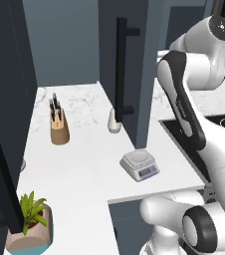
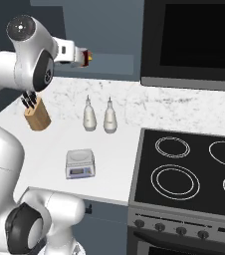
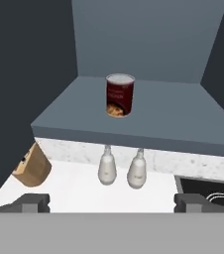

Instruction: Pick the canned food and place it on the digital scale for weighing, and close the cabinet.

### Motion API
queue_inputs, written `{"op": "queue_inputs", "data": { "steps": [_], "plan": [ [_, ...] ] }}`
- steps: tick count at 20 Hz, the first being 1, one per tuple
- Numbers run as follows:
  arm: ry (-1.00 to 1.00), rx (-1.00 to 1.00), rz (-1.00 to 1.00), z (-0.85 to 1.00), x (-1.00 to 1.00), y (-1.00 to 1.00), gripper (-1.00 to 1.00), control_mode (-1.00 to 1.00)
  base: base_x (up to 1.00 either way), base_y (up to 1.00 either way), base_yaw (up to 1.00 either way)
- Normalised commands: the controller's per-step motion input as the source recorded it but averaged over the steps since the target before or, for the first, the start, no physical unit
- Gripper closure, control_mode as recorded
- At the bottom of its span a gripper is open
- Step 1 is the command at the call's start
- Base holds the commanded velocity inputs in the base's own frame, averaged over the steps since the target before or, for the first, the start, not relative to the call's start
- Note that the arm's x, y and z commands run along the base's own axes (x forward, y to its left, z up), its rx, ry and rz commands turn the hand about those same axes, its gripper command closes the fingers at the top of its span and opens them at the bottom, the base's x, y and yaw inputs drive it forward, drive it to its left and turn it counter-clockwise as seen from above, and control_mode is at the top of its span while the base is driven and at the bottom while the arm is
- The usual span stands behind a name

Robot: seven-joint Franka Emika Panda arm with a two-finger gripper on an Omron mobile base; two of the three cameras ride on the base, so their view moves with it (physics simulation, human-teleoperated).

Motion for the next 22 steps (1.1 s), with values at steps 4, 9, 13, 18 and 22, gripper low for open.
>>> {"op": "queue_inputs", "data": {
  "steps": [4, 9, 13, 18, 22],
  "plan": [
    [0.0, 0.0, 0.0, 0.0, 0.53, 0.0, -1.0, -1.0, 0.0, 0.0, 0.0],
    [-0.05, 0.0, 0.0, -0.03, 0.4, 0.0, -1.0, -1.0, 0.0, 0.0, 0.0],
    [-0.02, 0.0, 0.0, 0.0, 0.38, 0.0, -1.0, -1.0, 0.0, 0.0, 0.0],
    [0.0, 0.0, 0.0, 0.0, 0.34, 0.0, -1.0, -1.0, 0.0, 0.0, 0.0],
    [0.0, 0.0, 0.0, 0.0, 0.16, 0.0, -1.0, -1.0, 0.0, 0.0, 0.0]
  ]
}}
